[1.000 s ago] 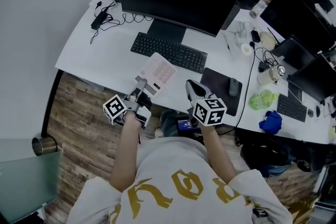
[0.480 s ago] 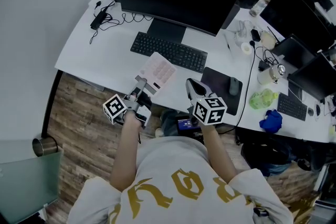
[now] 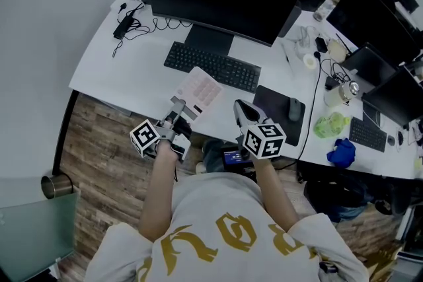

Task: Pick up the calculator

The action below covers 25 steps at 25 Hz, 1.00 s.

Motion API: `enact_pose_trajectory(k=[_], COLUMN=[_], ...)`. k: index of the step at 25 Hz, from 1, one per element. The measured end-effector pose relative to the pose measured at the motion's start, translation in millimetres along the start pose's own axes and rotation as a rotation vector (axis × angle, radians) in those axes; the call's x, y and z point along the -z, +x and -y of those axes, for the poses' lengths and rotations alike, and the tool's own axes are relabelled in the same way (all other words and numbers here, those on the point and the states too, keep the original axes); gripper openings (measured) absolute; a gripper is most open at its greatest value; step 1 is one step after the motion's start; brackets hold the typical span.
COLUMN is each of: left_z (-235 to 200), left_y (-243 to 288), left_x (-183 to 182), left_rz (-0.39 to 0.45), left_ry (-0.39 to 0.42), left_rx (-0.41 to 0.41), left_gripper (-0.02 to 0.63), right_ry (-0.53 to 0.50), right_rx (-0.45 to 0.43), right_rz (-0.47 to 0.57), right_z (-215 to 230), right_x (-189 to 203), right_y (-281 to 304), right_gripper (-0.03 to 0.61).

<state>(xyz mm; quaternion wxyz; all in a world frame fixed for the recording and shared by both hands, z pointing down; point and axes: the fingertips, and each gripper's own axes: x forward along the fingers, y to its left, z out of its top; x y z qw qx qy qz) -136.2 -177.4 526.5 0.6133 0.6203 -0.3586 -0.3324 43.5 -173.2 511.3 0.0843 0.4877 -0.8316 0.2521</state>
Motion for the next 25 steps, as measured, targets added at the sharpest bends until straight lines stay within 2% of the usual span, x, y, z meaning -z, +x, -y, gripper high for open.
enact_pose_trajectory(k=[25], left_z=[4.9], left_y=[3.7], left_x=[1.7], left_rz=[-0.007], left_ry=[-0.02], left_rx=[0.038], left_gripper=[0.071], right_ry=[0.01], right_rx=[0.033], right_rz=[0.026], right_z=[5.9], right_x=[-0.9], right_y=[-4.9], right_gripper=[0.023])
